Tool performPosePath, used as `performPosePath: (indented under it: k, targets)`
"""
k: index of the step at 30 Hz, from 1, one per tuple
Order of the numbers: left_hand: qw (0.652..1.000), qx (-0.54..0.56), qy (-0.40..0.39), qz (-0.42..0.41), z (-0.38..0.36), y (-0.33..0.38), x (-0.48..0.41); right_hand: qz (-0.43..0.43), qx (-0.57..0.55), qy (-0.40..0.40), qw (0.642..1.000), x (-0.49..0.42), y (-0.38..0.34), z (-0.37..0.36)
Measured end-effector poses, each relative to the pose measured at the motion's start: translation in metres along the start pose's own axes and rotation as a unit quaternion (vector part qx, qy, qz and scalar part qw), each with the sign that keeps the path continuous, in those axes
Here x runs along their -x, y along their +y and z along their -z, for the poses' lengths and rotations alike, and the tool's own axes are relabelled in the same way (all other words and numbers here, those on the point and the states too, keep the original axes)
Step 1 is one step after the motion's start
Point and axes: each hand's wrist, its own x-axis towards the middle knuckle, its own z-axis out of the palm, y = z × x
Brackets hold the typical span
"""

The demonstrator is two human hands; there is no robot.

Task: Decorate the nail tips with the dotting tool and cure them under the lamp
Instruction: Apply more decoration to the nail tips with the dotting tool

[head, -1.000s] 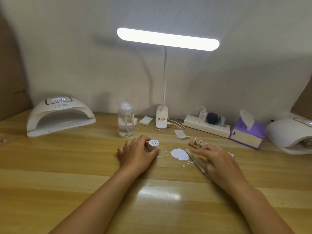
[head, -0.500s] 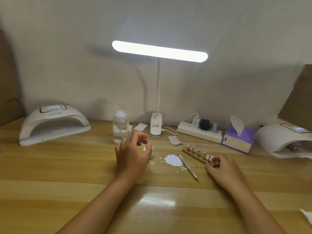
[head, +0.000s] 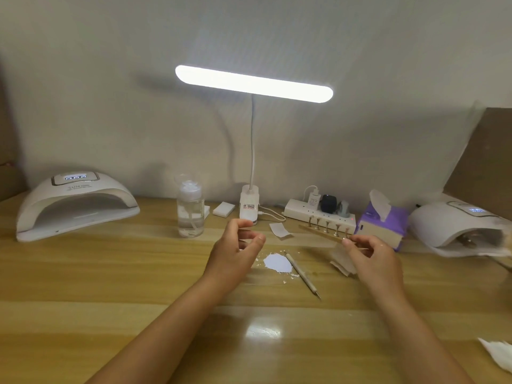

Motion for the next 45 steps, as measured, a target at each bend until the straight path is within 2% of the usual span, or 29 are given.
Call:
performPosePath:
  k: [3,6,9,12,15,18,26,33,38,42,45]
  targets:
    - [0.997,0.042,-0.057,0.041,-0.006,0.006,0.003,-0.023,-0.087,-0.029,0.996,0.001,-0.003,0.001]
    - [0.989,0.094,-0.079,0.086,-0.009,0.014,0.006,-0.069,-0.18,-0.071,0.979,0.003,-0.006,0.0]
    - [0.968,0.192,-0.089,0.136,-0.009,0.023,0.006,-0.102,-0.299,-0.108,0.943,0.003,-0.011,0.004]
    - [0.94,0.275,-0.115,0.164,-0.006,0.027,0.003,-0.099,-0.395,-0.174,0.897,0.003,-0.016,0.007]
    - [0.922,0.307,-0.167,0.166,-0.004,0.03,0.004,-0.071,-0.383,-0.216,0.895,0.007,-0.02,0.007]
    - [0.902,0.346,-0.196,0.169,-0.004,0.031,0.005,-0.068,-0.37,-0.226,0.899,0.01,-0.021,0.008]
    - [0.892,0.379,-0.166,0.185,-0.005,0.03,0.008,-0.071,-0.365,-0.228,0.9,0.012,-0.023,0.014]
    - [0.875,0.419,-0.112,0.216,-0.014,0.027,0.009,-0.043,-0.244,-0.224,0.943,0.006,-0.009,0.019]
    - [0.865,0.427,-0.112,0.239,-0.017,0.026,0.013,-0.018,-0.126,-0.285,0.95,0.013,-0.01,-0.003]
    - [0.86,0.431,-0.098,0.253,-0.02,0.027,0.013,0.015,-0.017,-0.207,0.978,0.013,-0.004,-0.014]
    - [0.861,0.434,-0.082,0.252,-0.02,0.026,0.013,0.079,0.129,-0.176,0.973,0.011,0.004,-0.011]
